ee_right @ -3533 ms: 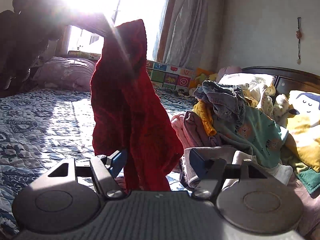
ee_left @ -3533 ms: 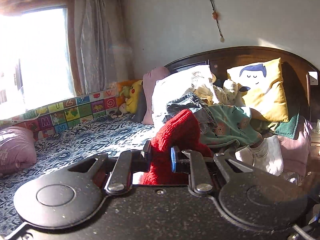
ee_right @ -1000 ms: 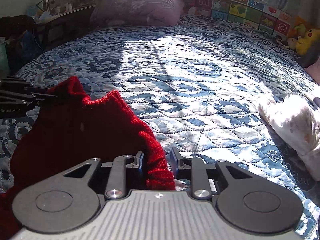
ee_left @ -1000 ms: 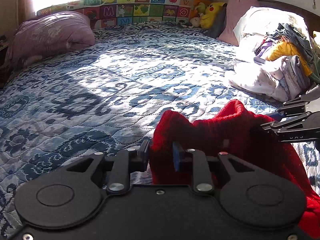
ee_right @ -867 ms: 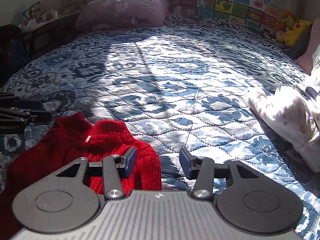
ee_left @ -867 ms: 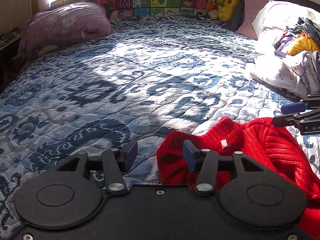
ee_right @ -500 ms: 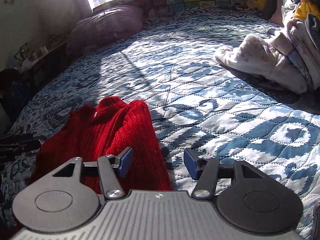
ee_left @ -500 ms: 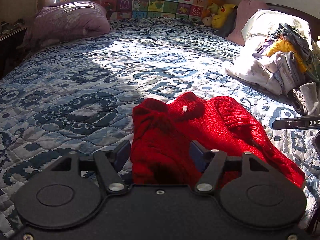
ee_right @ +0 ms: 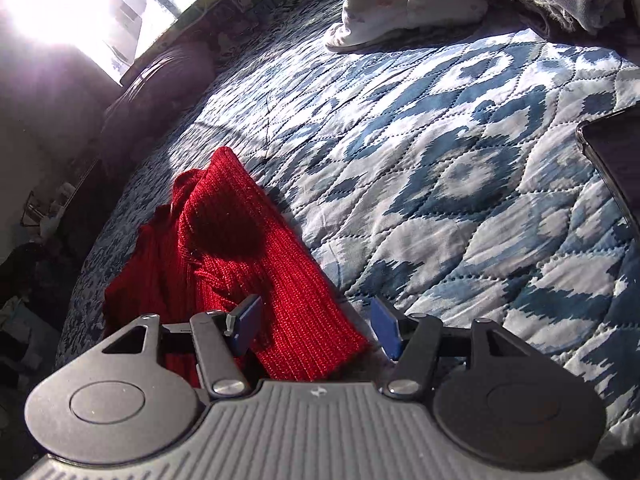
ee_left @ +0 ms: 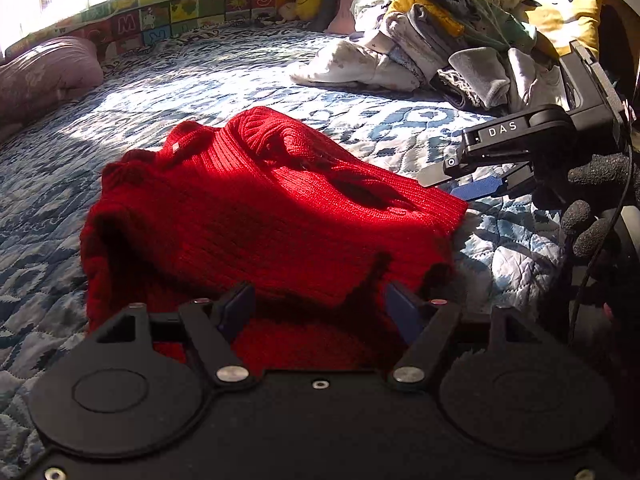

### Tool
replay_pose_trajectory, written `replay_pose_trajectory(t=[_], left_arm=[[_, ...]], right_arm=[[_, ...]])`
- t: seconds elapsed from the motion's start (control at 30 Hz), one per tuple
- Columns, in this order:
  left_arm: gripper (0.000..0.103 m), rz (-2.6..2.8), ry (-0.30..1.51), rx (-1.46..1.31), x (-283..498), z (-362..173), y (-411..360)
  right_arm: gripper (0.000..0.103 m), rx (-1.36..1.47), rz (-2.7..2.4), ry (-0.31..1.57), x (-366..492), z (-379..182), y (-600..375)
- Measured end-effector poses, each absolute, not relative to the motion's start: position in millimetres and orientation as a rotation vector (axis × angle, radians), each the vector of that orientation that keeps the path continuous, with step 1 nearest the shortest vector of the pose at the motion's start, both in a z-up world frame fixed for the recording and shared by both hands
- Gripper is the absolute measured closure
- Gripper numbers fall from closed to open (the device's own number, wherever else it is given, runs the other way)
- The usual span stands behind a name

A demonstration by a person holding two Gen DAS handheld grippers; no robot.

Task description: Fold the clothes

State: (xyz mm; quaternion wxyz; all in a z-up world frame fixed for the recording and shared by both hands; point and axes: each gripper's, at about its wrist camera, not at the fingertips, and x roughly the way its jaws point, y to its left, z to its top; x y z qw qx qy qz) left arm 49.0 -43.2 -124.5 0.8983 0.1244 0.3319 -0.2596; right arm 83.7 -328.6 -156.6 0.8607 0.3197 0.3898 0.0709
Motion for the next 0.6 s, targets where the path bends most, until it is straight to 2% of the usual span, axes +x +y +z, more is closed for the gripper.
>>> replay_pose_trajectory(t=[0.1,0.17,0.2,0.3,0.37,0.47,0.53,0.6], left_arm=[[0.032,-0.518,0.669,0.303,46,-129,-51],[0.036,-0.516,0.662,0.317,47,-130,-56],[0.042,-0.51,0.667,0.319,49,-131,-58],[0.053,-0.492,0.686,0.317,56,-135,-64],[0.058,-0.493,0.697,0.336,58,-139,-70],[0.071,-0.503,0.695,0.382,56,-142,-79],[0.09,-0.505,0.687,0.39,53,-141,-80],[0.095,-0.489,0.671,0.376,50,-137,-76]], right_arm=[[0.043,0.739,0.141,0.802,81,-163,-334],[0.043,0.753,0.148,0.798,80,-164,-332],[0.043,0.748,0.155,0.798,80,-163,-329],[0.056,0.724,0.172,0.803,78,-164,-320],[0.071,0.724,0.176,0.81,77,-167,-316],[0.082,0.664,0.17,0.803,76,-166,-309],[0.084,0.606,0.177,0.787,76,-161,-307],[0.085,0.574,0.165,0.765,75,-154,-309]])
